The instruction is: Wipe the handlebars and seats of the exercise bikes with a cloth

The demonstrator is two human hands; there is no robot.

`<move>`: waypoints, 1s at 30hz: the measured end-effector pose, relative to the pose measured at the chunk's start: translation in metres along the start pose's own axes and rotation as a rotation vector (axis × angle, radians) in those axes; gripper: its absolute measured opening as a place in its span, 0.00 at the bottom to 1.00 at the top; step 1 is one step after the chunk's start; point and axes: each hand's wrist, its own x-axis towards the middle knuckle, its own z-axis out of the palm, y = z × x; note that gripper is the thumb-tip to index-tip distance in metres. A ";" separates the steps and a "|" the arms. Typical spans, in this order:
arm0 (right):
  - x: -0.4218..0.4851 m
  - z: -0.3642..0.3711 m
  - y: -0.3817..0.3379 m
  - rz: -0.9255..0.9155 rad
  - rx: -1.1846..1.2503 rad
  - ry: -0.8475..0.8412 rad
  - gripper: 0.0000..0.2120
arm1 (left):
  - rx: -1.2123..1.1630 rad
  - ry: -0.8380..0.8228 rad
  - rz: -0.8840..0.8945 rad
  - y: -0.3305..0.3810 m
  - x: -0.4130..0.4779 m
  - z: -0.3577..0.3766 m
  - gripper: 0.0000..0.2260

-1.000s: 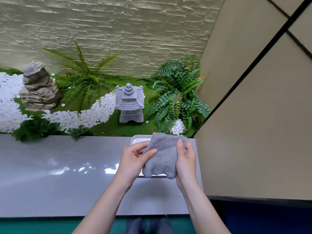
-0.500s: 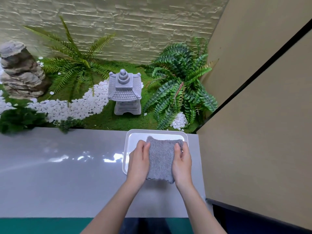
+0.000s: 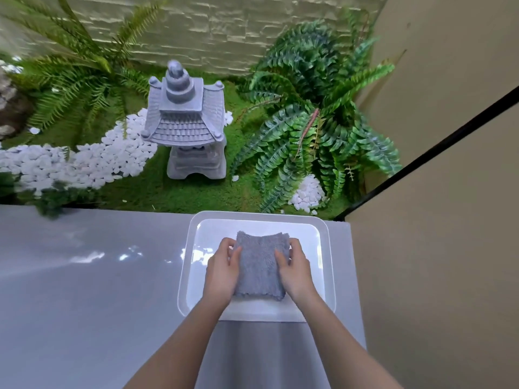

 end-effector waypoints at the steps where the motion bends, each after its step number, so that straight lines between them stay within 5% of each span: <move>1: 0.008 0.004 0.007 0.001 -0.028 -0.008 0.08 | -0.002 -0.002 -0.008 -0.008 0.007 0.005 0.06; 12: 0.034 0.020 0.043 -0.123 -0.312 0.091 0.18 | 0.243 0.014 0.019 -0.042 0.030 0.020 0.09; 15: 0.024 0.021 0.048 -0.381 -0.640 0.212 0.24 | 0.688 0.027 0.292 -0.047 0.026 0.015 0.20; 19: 0.019 0.017 0.065 -0.616 -1.052 -0.017 0.31 | 0.967 -0.072 0.681 -0.059 0.029 0.006 0.33; 25: 0.032 0.006 0.071 -0.499 -1.166 -0.266 0.37 | 1.121 -0.220 0.630 -0.062 0.034 -0.004 0.41; 30: 0.012 -0.004 0.044 -0.410 -0.960 -0.147 0.33 | 1.121 -0.275 0.427 -0.054 0.024 -0.008 0.39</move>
